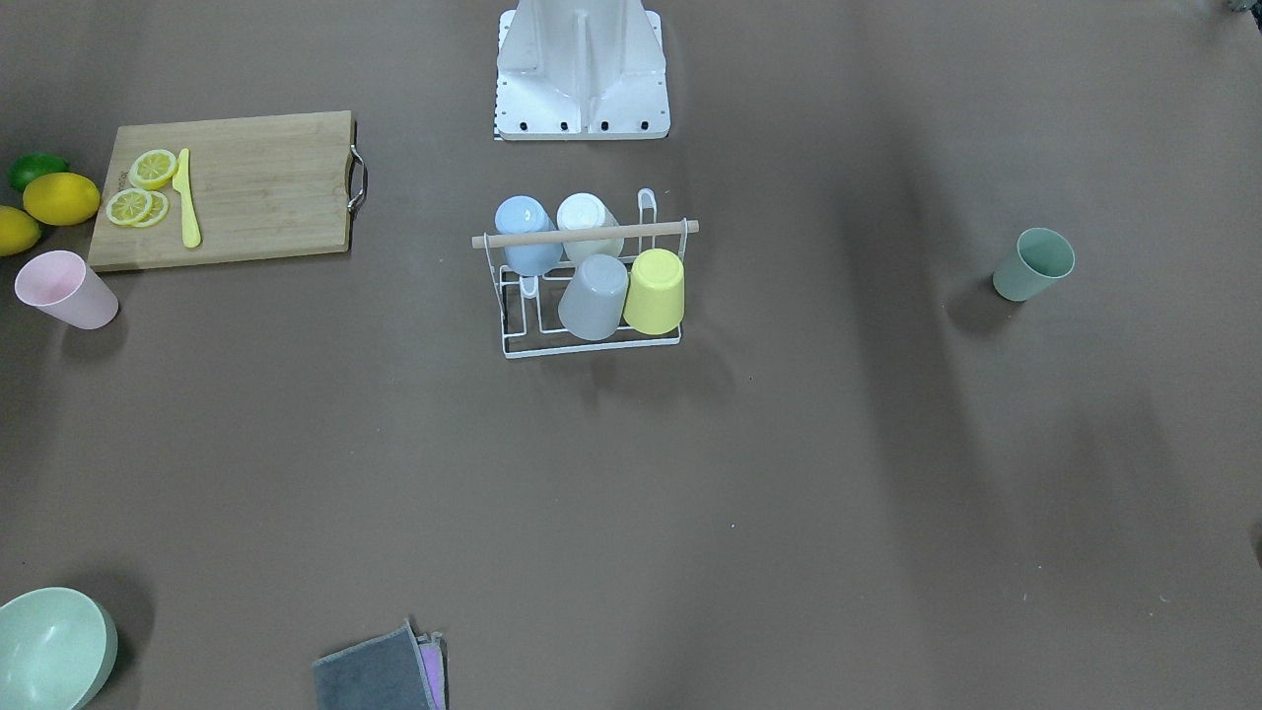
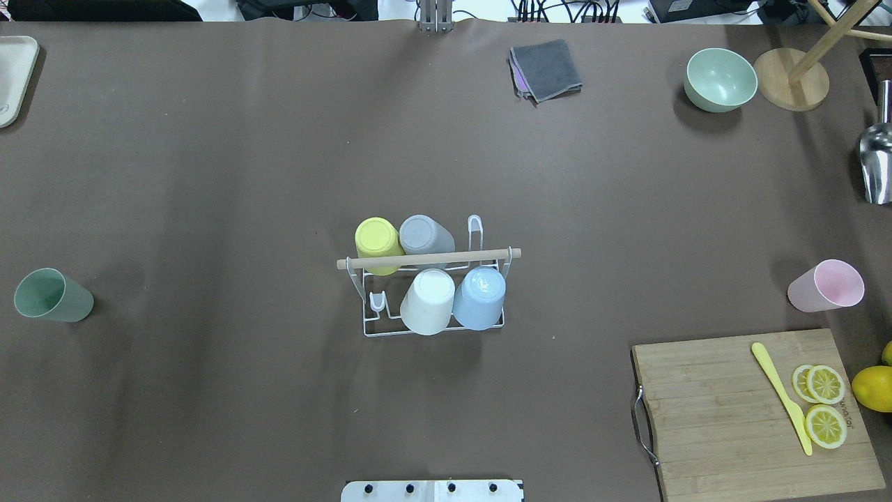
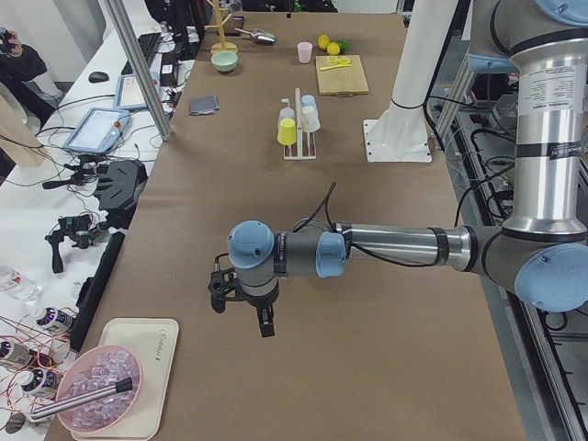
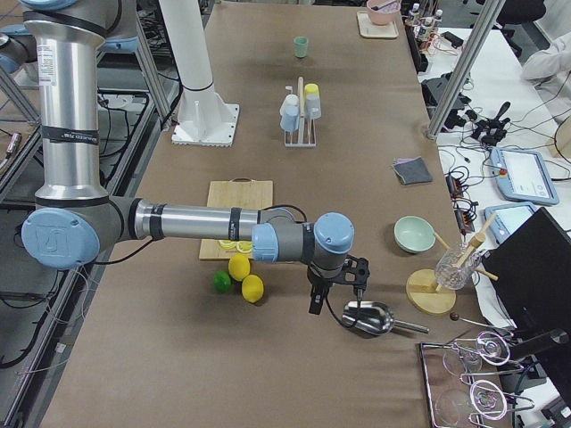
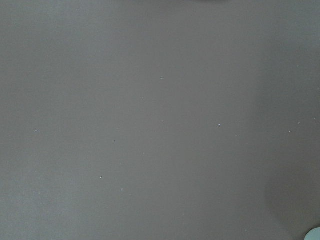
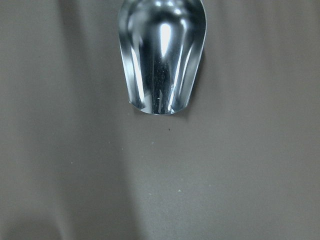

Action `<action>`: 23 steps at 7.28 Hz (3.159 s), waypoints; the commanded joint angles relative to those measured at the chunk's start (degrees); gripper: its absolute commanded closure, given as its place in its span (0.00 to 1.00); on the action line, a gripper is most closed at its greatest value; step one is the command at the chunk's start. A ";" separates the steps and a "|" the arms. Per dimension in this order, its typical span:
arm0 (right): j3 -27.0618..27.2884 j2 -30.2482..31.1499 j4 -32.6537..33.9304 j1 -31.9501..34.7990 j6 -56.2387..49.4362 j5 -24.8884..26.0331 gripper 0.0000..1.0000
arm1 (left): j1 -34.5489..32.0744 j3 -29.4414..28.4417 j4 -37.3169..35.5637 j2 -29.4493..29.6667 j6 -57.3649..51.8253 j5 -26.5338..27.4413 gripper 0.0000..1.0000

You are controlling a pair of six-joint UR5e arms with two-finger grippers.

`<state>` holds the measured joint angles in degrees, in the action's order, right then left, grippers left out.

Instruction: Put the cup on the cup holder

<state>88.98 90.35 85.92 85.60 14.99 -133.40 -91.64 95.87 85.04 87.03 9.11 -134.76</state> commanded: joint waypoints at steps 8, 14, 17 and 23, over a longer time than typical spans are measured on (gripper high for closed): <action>-6.70 -14.92 13.81 -11.31 2.15 -0.11 0.01 | 10.78 -2.80 -12.78 15.44 -2.60 -0.33 0.02; -7.67 -18.10 22.35 -18.09 -5.10 -2.04 0.01 | 23.26 -7.52 -27.30 22.30 -3.22 -0.68 0.02; -11.97 -18.28 24.98 -18.62 -12.97 -4.31 0.05 | 24.40 -16.14 -27.21 22.91 -14.74 -4.54 0.02; -14.36 -20.30 32.88 -19.33 -18.76 -4.85 0.09 | 29.32 -21.96 -27.65 24.68 -14.91 -9.64 0.02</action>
<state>75.29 70.23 116.44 66.48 -1.45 -138.25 -63.59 74.66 57.40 111.54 -5.72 -143.95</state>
